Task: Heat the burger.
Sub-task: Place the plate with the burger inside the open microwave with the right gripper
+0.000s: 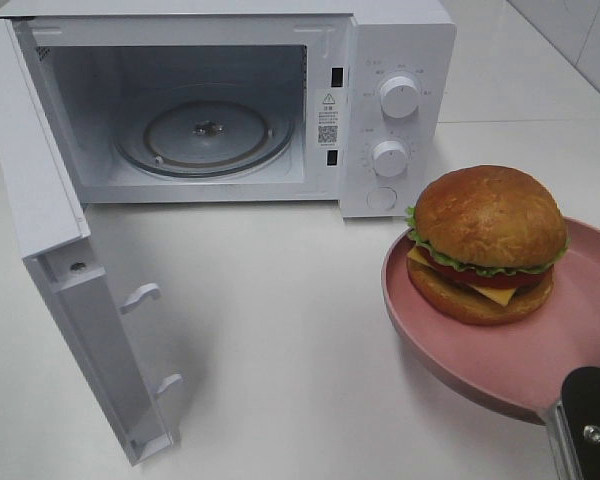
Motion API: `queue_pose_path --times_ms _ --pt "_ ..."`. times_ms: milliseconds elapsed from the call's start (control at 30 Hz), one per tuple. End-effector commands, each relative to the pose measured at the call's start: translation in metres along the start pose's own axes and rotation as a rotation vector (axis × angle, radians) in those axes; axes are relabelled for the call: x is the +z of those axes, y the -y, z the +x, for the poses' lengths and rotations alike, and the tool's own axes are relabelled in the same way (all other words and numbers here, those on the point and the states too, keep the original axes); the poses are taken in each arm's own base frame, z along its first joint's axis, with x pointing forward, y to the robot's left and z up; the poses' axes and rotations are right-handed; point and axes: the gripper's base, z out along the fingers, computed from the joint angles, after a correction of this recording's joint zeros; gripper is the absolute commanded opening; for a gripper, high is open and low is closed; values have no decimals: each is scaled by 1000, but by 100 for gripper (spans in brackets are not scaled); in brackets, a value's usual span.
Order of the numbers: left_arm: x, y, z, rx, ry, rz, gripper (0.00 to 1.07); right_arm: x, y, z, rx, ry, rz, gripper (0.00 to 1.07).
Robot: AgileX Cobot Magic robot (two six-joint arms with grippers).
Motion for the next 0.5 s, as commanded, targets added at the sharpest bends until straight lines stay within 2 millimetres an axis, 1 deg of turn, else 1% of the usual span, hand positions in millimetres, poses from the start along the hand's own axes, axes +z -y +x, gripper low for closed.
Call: queue_pose_path --times_ms 33,167,500 --pt "-1 1 2 -5 13 0 100 -1 6 -2 -47 33 70 1" --pt "-1 1 2 -5 13 0 100 -2 10 -7 -72 83 114 0" --pt "-1 1 2 -5 13 0 100 -4 12 -20 -105 221 151 0"
